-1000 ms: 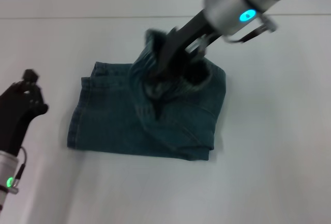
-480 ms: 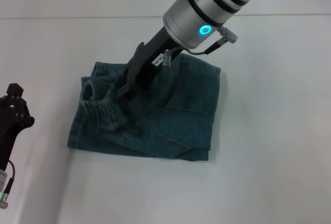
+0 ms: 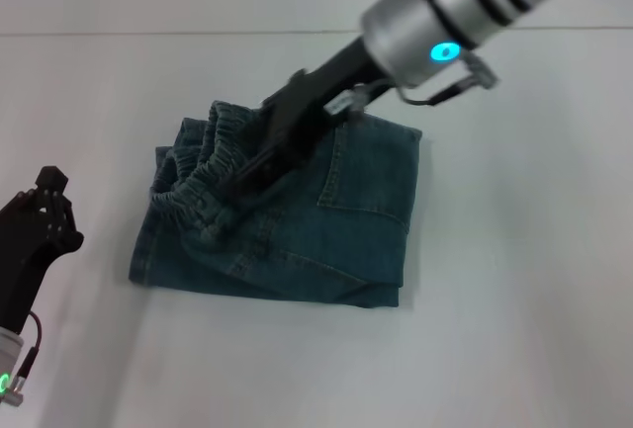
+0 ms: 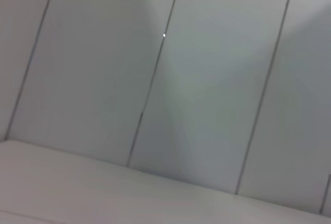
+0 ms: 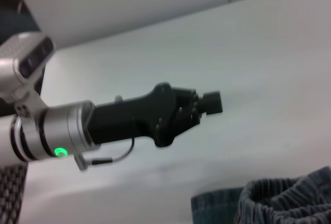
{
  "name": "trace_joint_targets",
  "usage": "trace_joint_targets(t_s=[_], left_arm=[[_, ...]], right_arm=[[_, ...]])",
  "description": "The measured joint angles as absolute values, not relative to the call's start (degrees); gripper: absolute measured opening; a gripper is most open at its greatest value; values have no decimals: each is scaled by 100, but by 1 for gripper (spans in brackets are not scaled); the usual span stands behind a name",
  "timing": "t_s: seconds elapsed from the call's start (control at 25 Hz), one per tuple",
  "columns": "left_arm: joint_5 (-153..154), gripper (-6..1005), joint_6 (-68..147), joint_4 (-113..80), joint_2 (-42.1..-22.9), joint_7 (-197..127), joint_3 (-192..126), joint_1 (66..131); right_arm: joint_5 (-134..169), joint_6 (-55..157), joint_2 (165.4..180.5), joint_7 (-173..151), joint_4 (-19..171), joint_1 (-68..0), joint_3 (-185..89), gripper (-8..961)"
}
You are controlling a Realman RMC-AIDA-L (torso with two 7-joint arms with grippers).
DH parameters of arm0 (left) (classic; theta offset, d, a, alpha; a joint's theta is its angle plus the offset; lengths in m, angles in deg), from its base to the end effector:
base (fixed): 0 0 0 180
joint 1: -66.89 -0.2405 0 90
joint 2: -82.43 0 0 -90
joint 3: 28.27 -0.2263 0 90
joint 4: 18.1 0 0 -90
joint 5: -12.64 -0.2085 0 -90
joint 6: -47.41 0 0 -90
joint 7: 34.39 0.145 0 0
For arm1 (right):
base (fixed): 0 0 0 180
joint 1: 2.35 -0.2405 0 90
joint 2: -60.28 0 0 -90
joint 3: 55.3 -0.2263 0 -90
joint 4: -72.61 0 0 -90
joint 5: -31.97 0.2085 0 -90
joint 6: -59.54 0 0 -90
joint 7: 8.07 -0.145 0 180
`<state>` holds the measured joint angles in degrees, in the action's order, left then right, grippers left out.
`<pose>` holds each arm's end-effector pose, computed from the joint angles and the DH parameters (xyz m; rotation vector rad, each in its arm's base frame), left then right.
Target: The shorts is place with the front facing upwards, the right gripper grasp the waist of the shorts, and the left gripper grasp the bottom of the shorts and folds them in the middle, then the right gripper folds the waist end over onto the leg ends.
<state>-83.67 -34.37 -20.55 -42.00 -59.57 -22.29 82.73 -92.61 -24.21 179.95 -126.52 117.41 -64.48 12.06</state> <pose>-0.3156 0.2398 -0.0253 -1.5694 -0.7671 -0.9335 0.0416 0.3738 -0.0406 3.0964 -0.4241 -0.0364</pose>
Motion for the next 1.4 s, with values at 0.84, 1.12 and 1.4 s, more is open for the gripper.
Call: trace_joint_targets(t_s=[0.84, 1.12, 1.4], left_arm=[[-10223, 303, -5039, 1692, -4142, -10370, -4737, 8372], [-10605, 663, -5212, 2003, -4140, -10736, -5038, 8495], [-10613, 865, -5201, 1956, -4147, -10743, -5097, 8615]], right_arm=[[-7621, -3158, 17935, -9797, 11245, -3168, -753, 946], [-7668, -2928, 17939, -9143, 10787, -3102, -816, 946], [-7648, -2917, 17966, -9021, 10770, -3150, -834, 946]])
